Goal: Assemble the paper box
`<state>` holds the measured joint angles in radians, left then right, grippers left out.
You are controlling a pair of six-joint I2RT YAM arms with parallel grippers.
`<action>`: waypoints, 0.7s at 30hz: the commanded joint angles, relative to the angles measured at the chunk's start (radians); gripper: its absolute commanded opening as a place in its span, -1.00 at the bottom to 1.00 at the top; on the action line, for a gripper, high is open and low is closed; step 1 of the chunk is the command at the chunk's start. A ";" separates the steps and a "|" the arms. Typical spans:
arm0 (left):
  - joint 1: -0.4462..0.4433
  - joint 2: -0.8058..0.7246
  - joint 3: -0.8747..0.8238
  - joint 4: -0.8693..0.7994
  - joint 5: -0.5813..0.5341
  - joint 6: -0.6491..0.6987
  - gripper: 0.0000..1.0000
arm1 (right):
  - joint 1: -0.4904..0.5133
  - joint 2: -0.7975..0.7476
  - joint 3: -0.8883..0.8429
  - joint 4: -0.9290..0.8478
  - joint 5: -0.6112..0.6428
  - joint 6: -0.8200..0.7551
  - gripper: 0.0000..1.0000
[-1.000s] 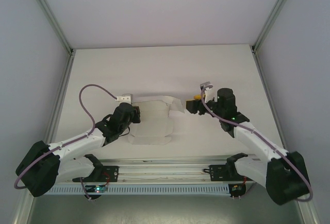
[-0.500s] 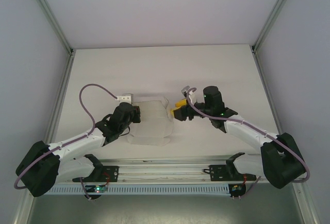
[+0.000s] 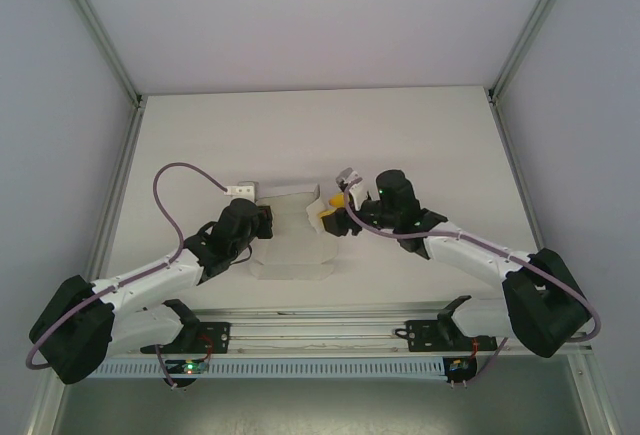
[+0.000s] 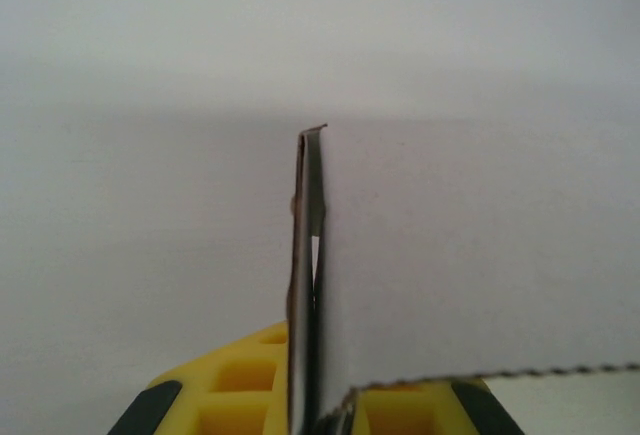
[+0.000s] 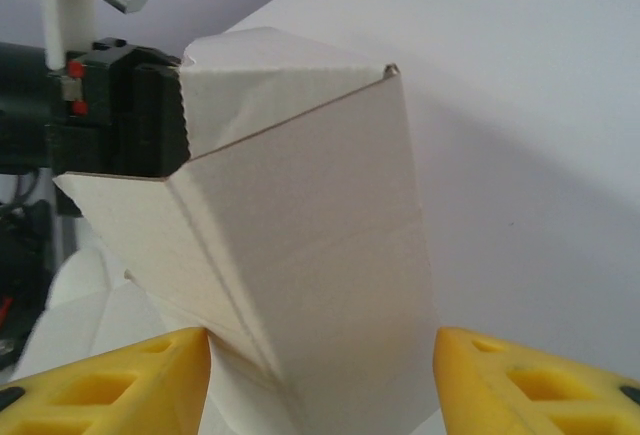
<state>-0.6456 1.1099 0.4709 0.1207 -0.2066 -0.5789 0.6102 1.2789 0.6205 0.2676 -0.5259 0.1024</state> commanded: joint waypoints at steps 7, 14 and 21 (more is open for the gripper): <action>0.007 0.011 0.046 0.018 0.054 0.019 -1.00 | 0.143 0.009 0.049 0.048 0.433 -0.076 0.18; 0.004 0.010 0.051 0.026 0.088 0.011 -1.00 | 0.223 0.069 0.067 0.107 0.677 -0.078 -0.01; -0.002 0.016 0.062 0.019 0.092 -0.006 -1.00 | 0.272 0.169 0.112 0.125 0.829 -0.083 -0.21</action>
<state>-0.6334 1.1297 0.4850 0.1120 -0.1921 -0.5861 0.8631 1.4143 0.6937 0.3500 0.1825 0.0257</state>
